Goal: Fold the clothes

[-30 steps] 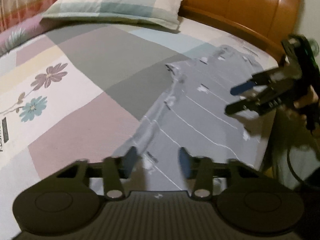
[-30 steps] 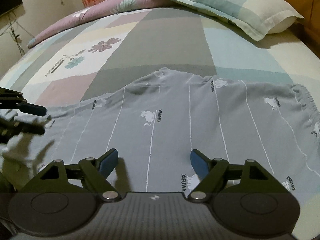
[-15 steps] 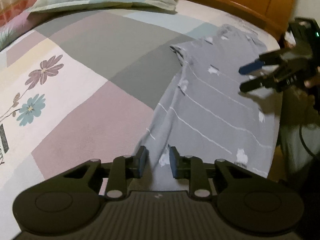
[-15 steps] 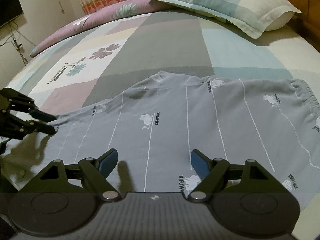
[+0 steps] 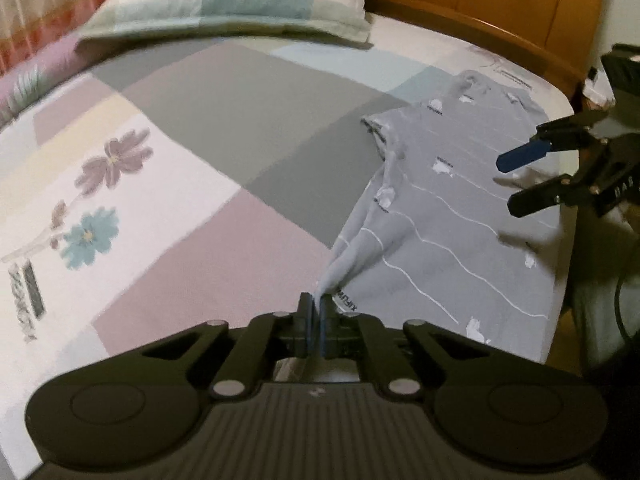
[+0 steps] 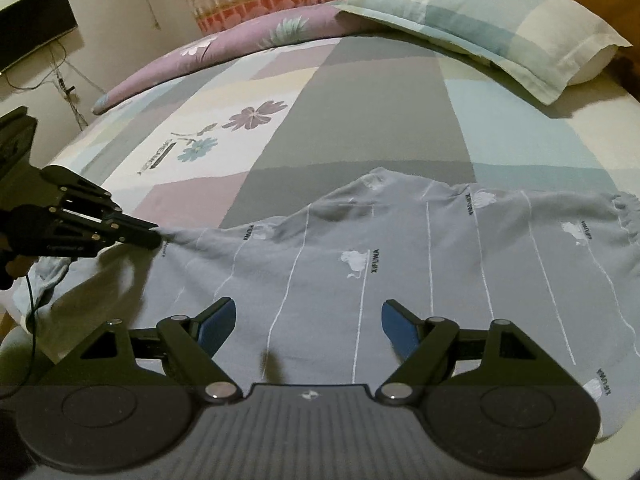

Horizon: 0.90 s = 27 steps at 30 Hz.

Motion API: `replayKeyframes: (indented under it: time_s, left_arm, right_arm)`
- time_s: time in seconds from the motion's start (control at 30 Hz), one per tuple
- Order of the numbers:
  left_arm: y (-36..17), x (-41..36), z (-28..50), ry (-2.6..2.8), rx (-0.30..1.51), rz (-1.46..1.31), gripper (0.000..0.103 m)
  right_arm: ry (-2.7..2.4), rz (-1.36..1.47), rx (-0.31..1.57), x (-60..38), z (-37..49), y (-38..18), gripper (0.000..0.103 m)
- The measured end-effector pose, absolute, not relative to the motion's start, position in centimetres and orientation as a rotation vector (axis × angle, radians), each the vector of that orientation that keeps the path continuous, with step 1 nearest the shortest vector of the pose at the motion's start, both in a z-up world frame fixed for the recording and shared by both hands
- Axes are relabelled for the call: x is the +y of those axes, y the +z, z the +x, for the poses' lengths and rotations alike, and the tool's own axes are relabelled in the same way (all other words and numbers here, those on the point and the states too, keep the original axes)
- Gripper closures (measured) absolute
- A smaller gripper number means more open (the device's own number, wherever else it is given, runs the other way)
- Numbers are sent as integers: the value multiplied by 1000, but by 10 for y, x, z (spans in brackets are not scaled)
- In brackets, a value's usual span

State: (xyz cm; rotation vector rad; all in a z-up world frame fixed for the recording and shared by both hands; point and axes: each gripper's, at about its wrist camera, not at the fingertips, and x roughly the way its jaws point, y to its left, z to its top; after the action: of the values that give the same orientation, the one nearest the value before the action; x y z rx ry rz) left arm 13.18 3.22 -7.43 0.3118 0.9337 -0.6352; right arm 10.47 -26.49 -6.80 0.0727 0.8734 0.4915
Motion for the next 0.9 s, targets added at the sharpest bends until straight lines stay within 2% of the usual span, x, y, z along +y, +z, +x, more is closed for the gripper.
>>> replayKeyframes:
  time_s: [0.17, 0.3, 0.4, 0.5, 0.57, 0.63, 0.77, 0.9]
  left_arm:
    - [-81, 38, 134, -605, 949, 270, 101]
    - [-75, 48, 132, -574, 945, 223, 93]
    - [-60, 55, 123, -561, 909, 207, 93]
    - [-48, 59, 110, -593, 890, 182, 84]
    - [-54, 57, 102, -645, 924, 167, 77]
    - [-67, 51, 97, -664, 966, 182, 72]
    - [-84, 48, 98, -617, 968, 212, 71]
    - [-72, 53, 99, -526, 962, 217, 72]
  right_arm:
    - [496, 90, 883, -265, 107, -71, 19]
    - [545, 49, 857, -251, 124, -67, 20]
    - [529, -64, 860, -226, 142, -73, 28]
    - [512, -175, 862, -201, 161, -80, 31]
    - [507, -203, 862, -190, 171, -90, 30]
    - [501, -216, 848, -182, 181, -95, 23]
    - [489, -214, 832, -177, 194, -92, 22]
    - [478, -174, 834, -189, 182, -79, 24]
